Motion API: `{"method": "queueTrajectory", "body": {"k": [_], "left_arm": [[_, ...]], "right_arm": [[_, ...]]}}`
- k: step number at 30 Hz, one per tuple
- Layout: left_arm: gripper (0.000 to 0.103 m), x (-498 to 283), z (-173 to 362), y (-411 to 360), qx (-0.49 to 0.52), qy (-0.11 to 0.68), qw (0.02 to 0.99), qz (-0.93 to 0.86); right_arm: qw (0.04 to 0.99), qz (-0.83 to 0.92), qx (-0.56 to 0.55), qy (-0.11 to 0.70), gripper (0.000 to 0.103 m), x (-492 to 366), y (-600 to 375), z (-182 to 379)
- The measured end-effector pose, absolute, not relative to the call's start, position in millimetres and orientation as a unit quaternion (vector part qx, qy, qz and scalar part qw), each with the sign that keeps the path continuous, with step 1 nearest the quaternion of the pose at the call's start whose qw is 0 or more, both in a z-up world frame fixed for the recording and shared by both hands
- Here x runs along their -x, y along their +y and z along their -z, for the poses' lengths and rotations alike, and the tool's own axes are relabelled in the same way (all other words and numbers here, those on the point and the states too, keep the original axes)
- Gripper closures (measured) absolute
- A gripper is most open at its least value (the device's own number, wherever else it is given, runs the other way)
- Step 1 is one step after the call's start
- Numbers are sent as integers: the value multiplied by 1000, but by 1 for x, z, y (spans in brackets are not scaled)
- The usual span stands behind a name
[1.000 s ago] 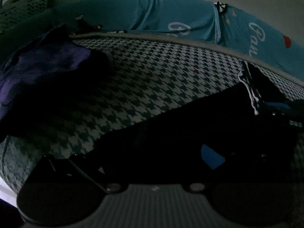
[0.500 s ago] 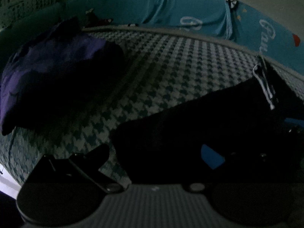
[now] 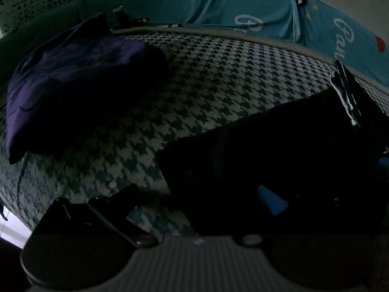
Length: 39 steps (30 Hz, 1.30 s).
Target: Fold clothes
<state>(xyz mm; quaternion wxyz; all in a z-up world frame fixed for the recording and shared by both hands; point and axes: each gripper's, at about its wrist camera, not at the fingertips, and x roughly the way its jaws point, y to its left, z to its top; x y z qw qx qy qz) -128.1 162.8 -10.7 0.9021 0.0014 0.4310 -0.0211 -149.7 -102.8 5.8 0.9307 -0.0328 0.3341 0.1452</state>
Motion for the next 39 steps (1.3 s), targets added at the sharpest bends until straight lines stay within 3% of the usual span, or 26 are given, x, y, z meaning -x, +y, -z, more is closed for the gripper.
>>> {"method": "queueTrajectory", "body": {"k": [10, 18, 28, 32, 39], "left_arm": [[0, 140, 13, 168, 1, 428, 903, 20], [0, 149, 12, 182, 12, 429, 903, 7], [0, 154, 10, 199, 36, 432, 901, -4], [0, 154, 7, 203, 40, 427, 903, -12], [0, 154, 7, 206, 49, 429, 902, -6]], "right_arm": [[916, -249, 17, 315, 67, 206, -62, -10], [897, -271, 138, 320, 66, 235, -17, 9], [895, -303, 119, 304, 66, 262, -12, -5], [891, -326, 124, 289, 57, 269, 0, -5], [881, -320, 216, 275, 53, 273, 37, 18]]}}
